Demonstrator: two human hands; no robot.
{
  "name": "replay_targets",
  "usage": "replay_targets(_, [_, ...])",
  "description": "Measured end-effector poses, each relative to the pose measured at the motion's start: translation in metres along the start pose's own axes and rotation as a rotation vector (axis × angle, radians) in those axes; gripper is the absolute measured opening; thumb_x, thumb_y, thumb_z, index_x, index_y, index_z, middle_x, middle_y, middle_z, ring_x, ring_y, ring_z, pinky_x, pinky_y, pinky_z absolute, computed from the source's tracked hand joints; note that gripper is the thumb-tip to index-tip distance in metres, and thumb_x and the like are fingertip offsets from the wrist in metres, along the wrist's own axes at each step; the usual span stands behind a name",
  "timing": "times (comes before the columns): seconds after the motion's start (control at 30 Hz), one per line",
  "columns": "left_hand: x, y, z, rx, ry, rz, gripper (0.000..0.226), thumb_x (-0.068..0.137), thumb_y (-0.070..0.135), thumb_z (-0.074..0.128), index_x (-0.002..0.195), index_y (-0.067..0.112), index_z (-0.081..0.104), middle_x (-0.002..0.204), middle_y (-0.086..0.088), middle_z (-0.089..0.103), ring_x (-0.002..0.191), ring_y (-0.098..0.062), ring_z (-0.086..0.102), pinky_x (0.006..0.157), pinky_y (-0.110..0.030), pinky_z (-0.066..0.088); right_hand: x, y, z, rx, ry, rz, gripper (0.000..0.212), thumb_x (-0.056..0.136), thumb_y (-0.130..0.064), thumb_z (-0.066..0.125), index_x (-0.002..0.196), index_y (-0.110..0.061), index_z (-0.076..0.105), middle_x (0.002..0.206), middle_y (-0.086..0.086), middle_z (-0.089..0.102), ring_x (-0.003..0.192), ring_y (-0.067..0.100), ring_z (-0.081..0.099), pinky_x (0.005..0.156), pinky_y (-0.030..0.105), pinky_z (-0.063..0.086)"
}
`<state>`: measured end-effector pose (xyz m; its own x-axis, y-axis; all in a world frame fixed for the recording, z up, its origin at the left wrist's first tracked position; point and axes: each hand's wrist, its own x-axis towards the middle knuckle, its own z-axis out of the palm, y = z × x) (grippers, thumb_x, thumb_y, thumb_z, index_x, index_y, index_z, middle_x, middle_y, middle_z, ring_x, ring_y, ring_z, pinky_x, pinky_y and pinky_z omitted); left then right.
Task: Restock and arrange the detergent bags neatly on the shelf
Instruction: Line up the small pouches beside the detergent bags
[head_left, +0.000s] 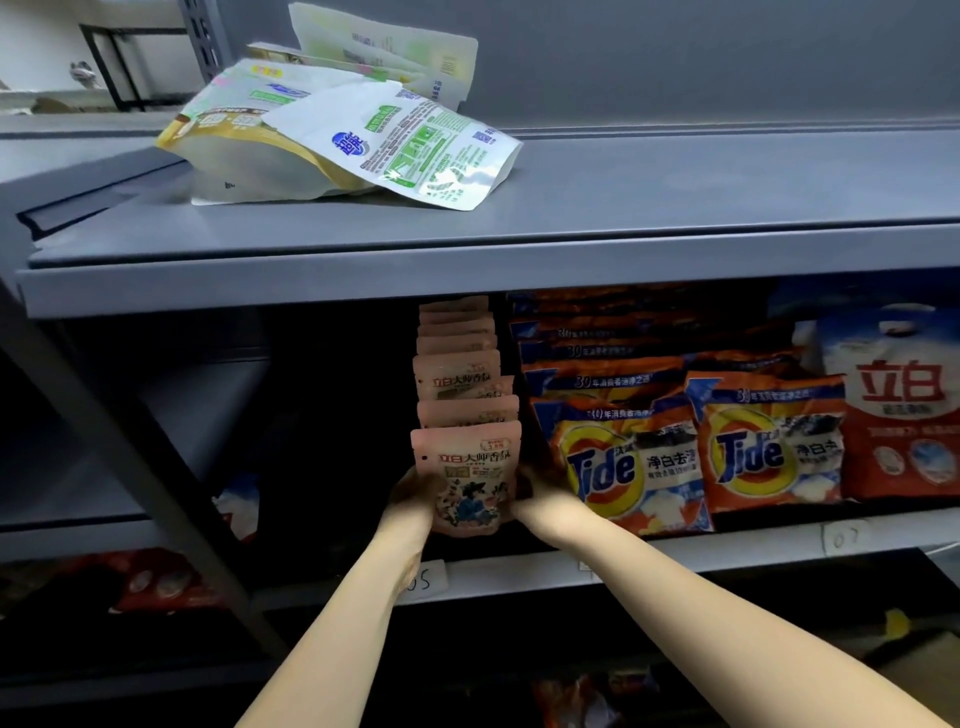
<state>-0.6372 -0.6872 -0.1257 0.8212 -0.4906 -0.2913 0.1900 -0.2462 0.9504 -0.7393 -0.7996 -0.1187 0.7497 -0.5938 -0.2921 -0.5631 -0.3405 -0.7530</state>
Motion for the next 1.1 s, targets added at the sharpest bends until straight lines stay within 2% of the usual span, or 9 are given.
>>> replay_targets(0.03, [0.001, -0.005, 0.000, 0.116, -0.027, 0.028, 0.031, 0.095, 0.005, 0.048, 0.126, 0.004, 0.050, 0.125, -0.019, 0.056, 0.112, -0.032, 0.054, 0.095, -0.044, 0.047, 0.002, 0.002, 0.000, 0.045, 0.007, 0.015, 0.053, 0.089, -0.013, 0.061, 0.139, -0.014, 0.043, 0.140, 0.009, 0.049, 0.123, 0.027, 0.050, 0.098, 0.030, 0.045])
replay_targets(0.1, [0.000, -0.012, -0.001, 0.356, -0.095, 0.058, 0.037, 0.093, 0.008, 0.054, 0.128, -0.001, 0.045, 0.120, -0.016, 0.055, 0.109, -0.029, 0.053, 0.092, -0.038, 0.045, 0.005, 0.005, 0.004, 0.098, 0.039, 0.027, 0.045, 0.089, -0.016, 0.062, 0.132, -0.012, 0.051, 0.132, 0.011, 0.056, 0.114, 0.028, 0.056, 0.096, 0.037, 0.050])
replay_targets(0.23, [0.003, -0.020, -0.003, 0.559, -0.130, 0.150, 0.053, 0.091, 0.016, 0.059, 0.138, 0.015, 0.036, 0.129, 0.000, 0.050, 0.121, -0.024, 0.049, 0.092, -0.028, 0.042, 0.013, 0.005, 0.009, 0.124, 0.092, 0.047, 0.036, 0.091, -0.021, 0.059, 0.126, -0.014, 0.055, 0.126, 0.011, 0.060, 0.110, 0.030, 0.059, 0.092, 0.043, 0.052])
replay_targets(0.37, [0.016, -0.029, -0.004, 0.668, -0.089, 0.150, 0.055, 0.090, 0.032, 0.057, 0.140, 0.025, 0.034, 0.135, -0.002, 0.053, 0.121, -0.026, 0.051, 0.100, -0.040, 0.044, 0.016, 0.001, 0.006, -0.035, 0.148, 0.063, 0.039, 0.096, -0.024, 0.052, 0.134, -0.014, 0.050, 0.133, 0.008, 0.054, 0.120, 0.028, 0.051, 0.097, 0.031, 0.044])
replay_targets(0.5, [0.024, -0.040, -0.003, 0.764, -0.073, 0.109, 0.065, 0.081, 0.055, 0.058, 0.137, 0.030, 0.036, 0.135, 0.001, 0.053, 0.124, -0.027, 0.048, 0.097, -0.044, 0.045, 0.014, 0.004, 0.009, -0.117, 0.121, 0.036, 0.044, 0.098, -0.026, 0.045, 0.141, -0.017, 0.040, 0.142, 0.009, 0.045, 0.128, 0.030, 0.044, 0.100, 0.029, 0.038])
replay_targets(0.7, [0.019, -0.036, -0.006, 0.842, 0.026, 0.087, 0.064, 0.076, 0.059, 0.063, 0.125, 0.023, 0.044, 0.129, -0.002, 0.054, 0.120, -0.026, 0.050, 0.093, -0.041, 0.048, 0.014, 0.015, 0.009, -0.191, 0.023, 0.077, 0.058, 0.095, -0.034, 0.049, 0.145, -0.012, 0.030, 0.147, 0.011, 0.037, 0.131, 0.030, 0.040, 0.105, 0.034, 0.037])
replay_targets(0.87, [0.000, -0.027, -0.012, 0.887, 0.042, 0.074, 0.059, 0.077, 0.055, 0.060, 0.124, 0.024, 0.044, 0.117, -0.001, 0.058, 0.104, -0.024, 0.059, 0.085, -0.039, 0.052, 0.001, 0.015, 0.000, -0.253, -0.031, -0.006, 0.068, 0.094, -0.034, 0.049, 0.151, -0.014, 0.018, 0.150, 0.011, 0.034, 0.127, 0.030, 0.045, 0.104, 0.037, 0.041])
replay_targets(1.03, [-0.034, 0.000, -0.014, 1.057, 0.058, 0.060, 0.036, 0.085, 0.050, 0.049, 0.109, 0.024, 0.051, 0.102, 0.001, 0.060, 0.103, -0.023, 0.056, 0.094, -0.037, 0.042, -0.033, 0.004, -0.026, -0.432, 0.022, -0.090, 0.048, 0.093, -0.033, 0.049, 0.136, -0.014, 0.040, 0.125, 0.012, 0.056, 0.109, 0.029, 0.057, 0.085, 0.034, 0.050])
replay_targets(1.1, [-0.052, 0.014, -0.012, 1.088, 0.102, 0.110, 0.033, 0.088, 0.047, 0.050, 0.111, 0.022, 0.051, 0.106, 0.000, 0.060, 0.107, -0.023, 0.055, 0.093, -0.036, 0.039, -0.048, -0.002, -0.037, -0.494, 0.062, -0.151, 0.043, 0.090, -0.031, 0.049, 0.131, -0.017, 0.046, 0.115, 0.010, 0.061, 0.102, 0.029, 0.059, 0.079, 0.034, 0.051])
